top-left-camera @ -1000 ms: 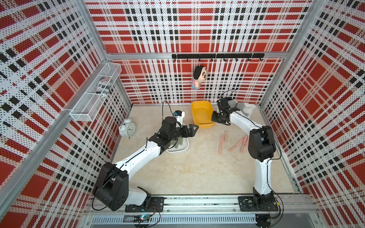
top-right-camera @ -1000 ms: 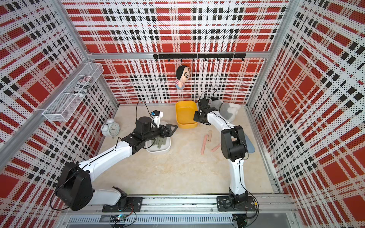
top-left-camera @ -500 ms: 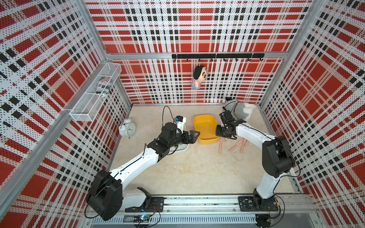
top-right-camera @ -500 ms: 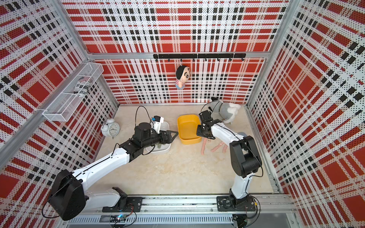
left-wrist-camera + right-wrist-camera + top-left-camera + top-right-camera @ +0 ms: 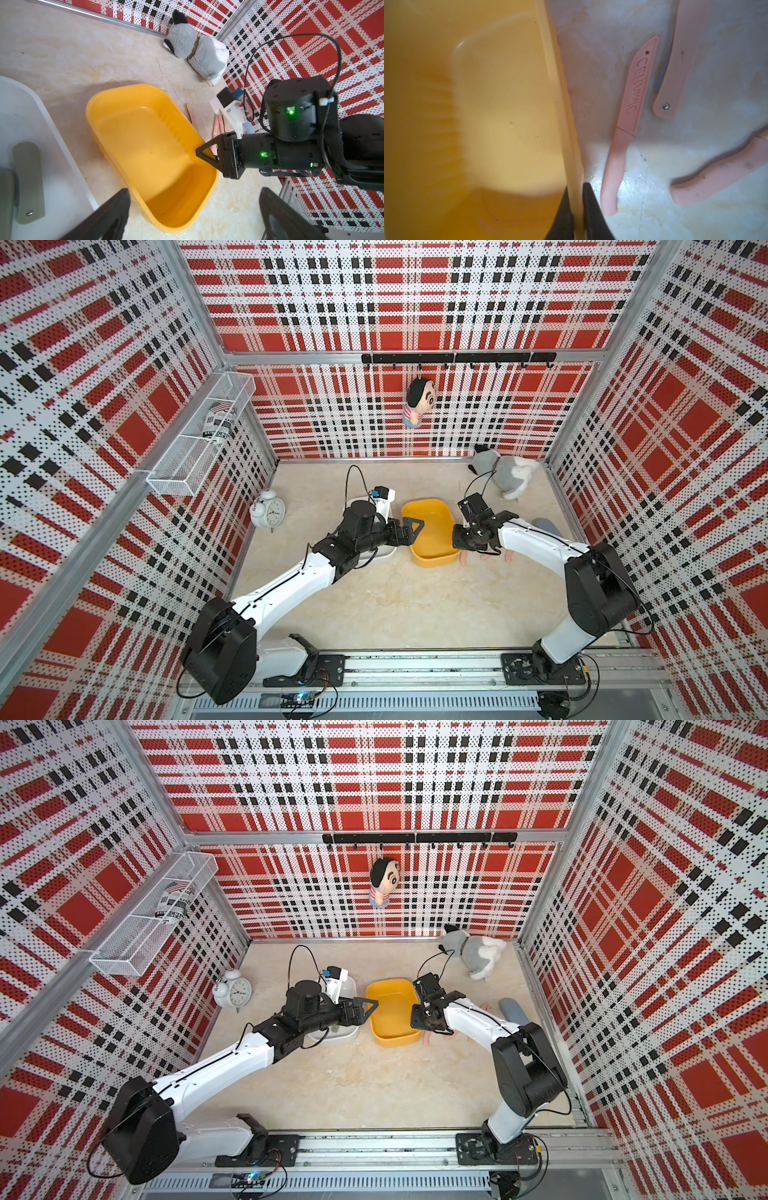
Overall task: Place the fruit knives into the storage box by color
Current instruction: Move the storage box to the center of the board.
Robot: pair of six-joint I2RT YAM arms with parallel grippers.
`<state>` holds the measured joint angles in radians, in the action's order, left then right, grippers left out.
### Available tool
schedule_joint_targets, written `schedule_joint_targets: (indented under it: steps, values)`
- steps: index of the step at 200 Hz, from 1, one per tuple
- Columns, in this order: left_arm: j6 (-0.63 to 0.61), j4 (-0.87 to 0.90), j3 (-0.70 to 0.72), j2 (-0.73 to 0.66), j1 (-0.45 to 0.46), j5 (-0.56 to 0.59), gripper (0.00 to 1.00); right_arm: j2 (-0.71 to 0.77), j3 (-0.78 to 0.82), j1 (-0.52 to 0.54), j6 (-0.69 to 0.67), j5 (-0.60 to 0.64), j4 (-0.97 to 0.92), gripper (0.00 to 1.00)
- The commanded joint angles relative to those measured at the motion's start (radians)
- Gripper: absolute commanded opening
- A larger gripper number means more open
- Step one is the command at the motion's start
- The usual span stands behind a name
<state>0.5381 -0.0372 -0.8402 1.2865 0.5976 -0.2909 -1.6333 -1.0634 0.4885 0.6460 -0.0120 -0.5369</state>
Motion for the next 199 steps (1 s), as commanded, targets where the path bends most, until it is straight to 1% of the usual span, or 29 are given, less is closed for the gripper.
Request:
schedule_joint_targets:
  steps: [1, 41, 72, 86, 98, 121, 155, 199]
  values:
    - [0.001, -0.014, -0.001, -0.007, 0.013, 0.009, 0.98, 0.043, 0.016, 0.022, 0.024, 0.016, 0.011, 0.09]
    - [-0.001, 0.001, 0.002, -0.012, 0.023, 0.022, 0.98, 0.062, 0.045, 0.057, 0.04, 0.009, 0.007, 0.21]
    - [-0.001, 0.002, 0.011, -0.013, 0.024, 0.03, 0.98, 0.069, 0.081, 0.075, 0.044, -0.016, 0.023, 0.37]
    - [0.001, 0.002, 0.011, -0.011, 0.025, 0.032, 0.99, 0.075, 0.088, 0.074, 0.042, -0.012, 0.03, 0.48]
    - [0.003, 0.002, 0.01, -0.011, 0.029, 0.035, 0.98, 0.081, 0.087, 0.074, 0.037, -0.002, 0.036, 0.52]
    - [0.007, -0.001, 0.01, -0.006, 0.043, 0.045, 0.98, 0.074, 0.075, 0.065, 0.03, -0.011, 0.066, 0.55]
    - [0.016, -0.008, 0.019, 0.007, 0.069, 0.06, 0.98, 0.048, 0.079, 0.028, 0.044, -0.097, 0.151, 0.56]
    - [0.04, -0.008, 0.05, -0.03, 0.09, 0.058, 0.98, 0.023, 0.065, 0.028, 0.044, -0.171, 0.18, 0.56]
